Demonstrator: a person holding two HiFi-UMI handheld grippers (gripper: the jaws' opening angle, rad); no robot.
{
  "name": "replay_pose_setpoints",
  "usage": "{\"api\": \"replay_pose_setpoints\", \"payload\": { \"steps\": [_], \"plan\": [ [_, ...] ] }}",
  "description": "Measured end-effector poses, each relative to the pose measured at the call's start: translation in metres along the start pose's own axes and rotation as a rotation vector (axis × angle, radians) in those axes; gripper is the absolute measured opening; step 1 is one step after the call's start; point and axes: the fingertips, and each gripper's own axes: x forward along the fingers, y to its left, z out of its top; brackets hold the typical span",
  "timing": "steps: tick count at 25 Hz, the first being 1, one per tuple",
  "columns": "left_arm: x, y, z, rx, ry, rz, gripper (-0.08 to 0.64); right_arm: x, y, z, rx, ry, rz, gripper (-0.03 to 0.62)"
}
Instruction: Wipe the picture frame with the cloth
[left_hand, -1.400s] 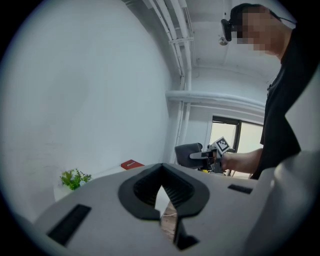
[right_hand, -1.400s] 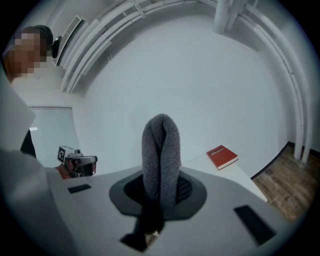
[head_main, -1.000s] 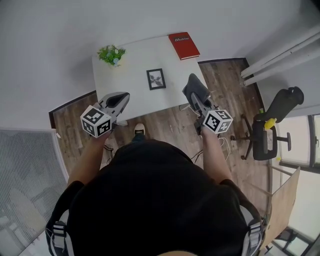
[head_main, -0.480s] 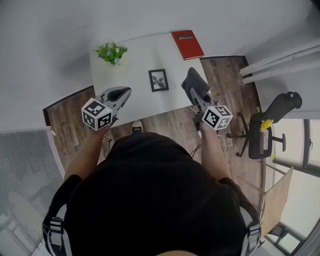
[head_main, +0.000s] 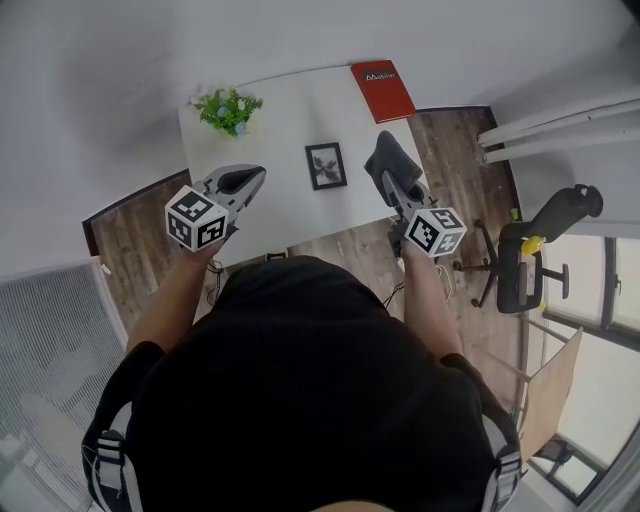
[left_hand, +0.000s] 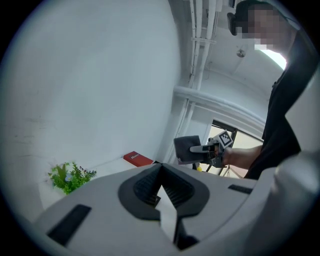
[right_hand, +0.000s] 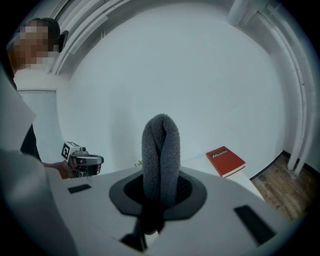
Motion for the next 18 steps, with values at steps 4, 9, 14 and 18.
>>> {"api": "replay_pose_setpoints", "payload": {
  "steps": [4, 9, 14, 18],
  "plan": [
    [0.0, 0.017, 0.0, -0.013, 0.001, -0.024, 0.009, 0.014, 0.007, -0.001, -0.017, 0.024, -0.022, 0.04],
    [-0.005, 0.031, -0.009, -0.029, 0.012, -0.053, 0.009, 0.03, 0.018, -0.003, -0.054, 0.064, -0.046, 0.04],
    [-0.011, 0.041, -0.022, -0.058, 0.008, -0.053, 0.009, 0.046, 0.026, -0.011, -0.133, 0.125, -0.05, 0.04],
    [-0.013, 0.045, -0.033, -0.085, 0.01, -0.052, 0.009, 0.062, 0.027, -0.019, -0.254, 0.17, -0.055, 0.04]
  ]
}}
